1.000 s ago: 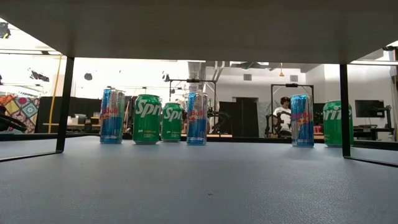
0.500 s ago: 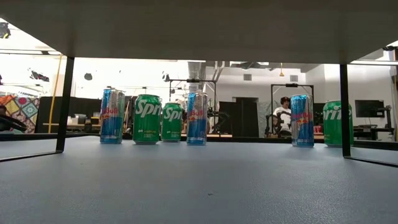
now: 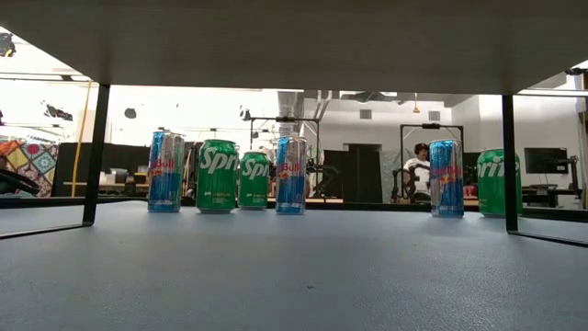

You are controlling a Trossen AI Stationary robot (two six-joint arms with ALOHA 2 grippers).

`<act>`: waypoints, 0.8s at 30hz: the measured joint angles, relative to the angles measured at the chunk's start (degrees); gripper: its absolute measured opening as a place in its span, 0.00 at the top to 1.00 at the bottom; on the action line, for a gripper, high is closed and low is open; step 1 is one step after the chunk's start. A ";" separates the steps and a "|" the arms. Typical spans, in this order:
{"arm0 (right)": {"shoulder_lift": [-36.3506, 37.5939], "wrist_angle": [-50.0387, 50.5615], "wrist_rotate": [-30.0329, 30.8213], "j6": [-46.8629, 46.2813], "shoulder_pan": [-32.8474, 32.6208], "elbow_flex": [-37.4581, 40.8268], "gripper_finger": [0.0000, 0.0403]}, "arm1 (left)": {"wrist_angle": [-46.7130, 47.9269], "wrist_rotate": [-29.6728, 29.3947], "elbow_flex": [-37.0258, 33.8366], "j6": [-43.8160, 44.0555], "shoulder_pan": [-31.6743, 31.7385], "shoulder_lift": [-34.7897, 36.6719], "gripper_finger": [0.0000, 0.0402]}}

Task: Place canned beverage on shelf
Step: Put the orange soda can on the shelf aligned with the other orange soda cans

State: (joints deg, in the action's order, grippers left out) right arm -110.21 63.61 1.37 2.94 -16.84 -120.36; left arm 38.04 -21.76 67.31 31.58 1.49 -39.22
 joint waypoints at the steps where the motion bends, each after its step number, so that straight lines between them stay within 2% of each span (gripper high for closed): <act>1: -0.01 -0.01 0.01 0.02 0.00 0.00 0.36 | 0.00 0.00 0.00 -0.24 0.00 0.00 0.23; 8: -0.09 0.00 0.03 -0.02 0.08 0.00 0.27 | 0.00 0.59 0.00 -0.49 -0.02 0.00 0.23; 18: -0.33 -1.62 0.03 0.17 0.53 -1.48 0.23 | 0.00 0.67 0.00 -0.95 0.00 0.00 0.23; 24: -0.28 -0.48 0.01 0.09 0.85 -6.20 0.21 | 0.00 0.74 0.00 -0.99 0.00 0.02 0.23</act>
State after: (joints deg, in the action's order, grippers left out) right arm -110.50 63.13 1.39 3.03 -15.99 -126.55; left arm 38.04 -21.02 67.31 30.59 1.50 -39.20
